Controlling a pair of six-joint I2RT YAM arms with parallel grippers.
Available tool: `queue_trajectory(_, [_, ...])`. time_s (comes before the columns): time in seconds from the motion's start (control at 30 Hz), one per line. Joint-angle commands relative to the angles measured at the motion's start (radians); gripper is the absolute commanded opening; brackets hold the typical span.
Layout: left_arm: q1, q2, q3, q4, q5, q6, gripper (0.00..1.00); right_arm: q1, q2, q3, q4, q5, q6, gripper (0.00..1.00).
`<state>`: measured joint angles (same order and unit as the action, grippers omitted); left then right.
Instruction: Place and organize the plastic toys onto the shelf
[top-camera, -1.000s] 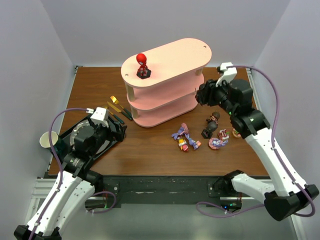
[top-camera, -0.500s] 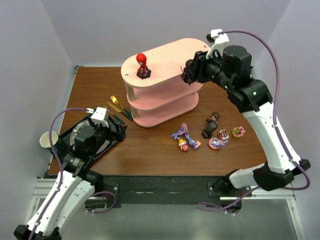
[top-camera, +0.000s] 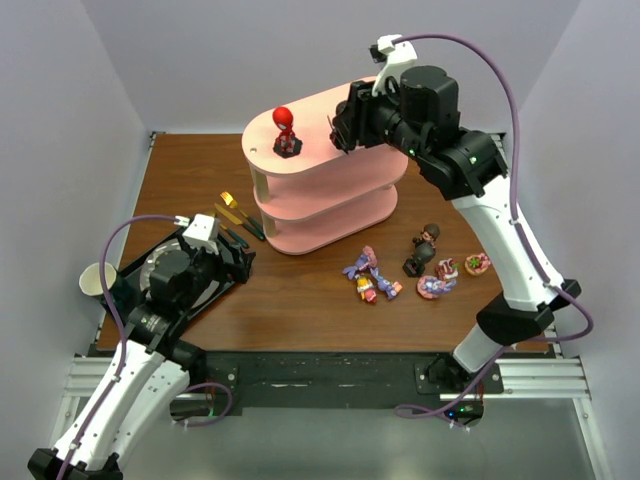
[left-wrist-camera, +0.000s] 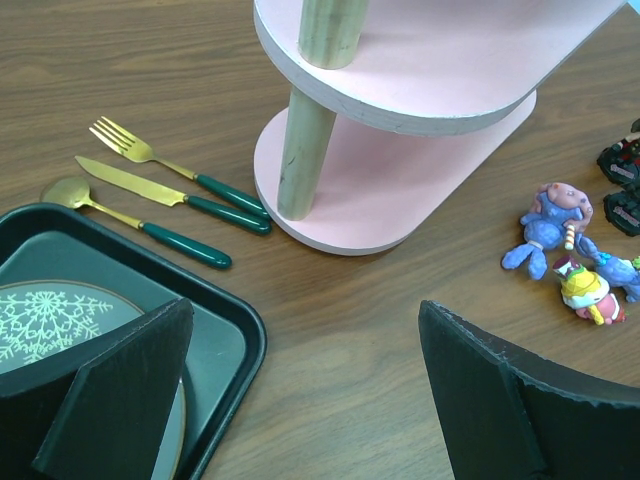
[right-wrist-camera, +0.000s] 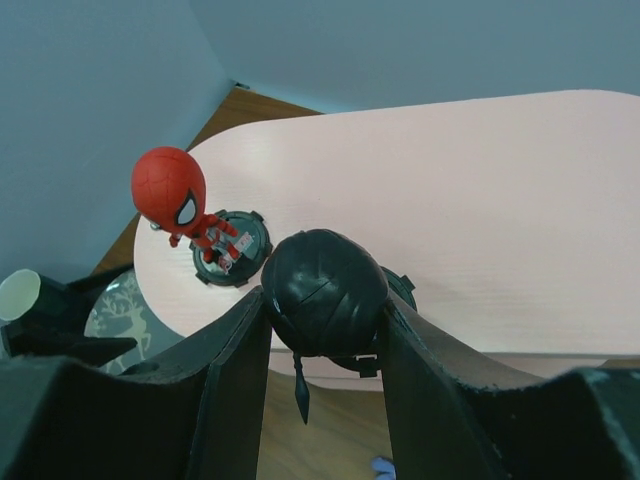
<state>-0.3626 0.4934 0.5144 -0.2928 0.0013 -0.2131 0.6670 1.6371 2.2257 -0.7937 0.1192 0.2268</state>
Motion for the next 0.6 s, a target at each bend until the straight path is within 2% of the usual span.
queue_trajectory(0.0, [-0.004,0.001,0.015,0.055,0.02,0.021,1.0,0.034,0.03,0.074,0.022,0.112,-0.003,0.07])
queue_trajectory(0.37, [-0.004,-0.007,0.015,0.053,0.02,0.021,1.0,0.074,0.133,0.198,0.014,0.207,0.026,0.08])
queue_trajectory(0.57, [-0.004,-0.015,0.015,0.05,0.02,0.021,1.0,0.094,0.159,0.203,0.03,0.238,0.036,0.08])
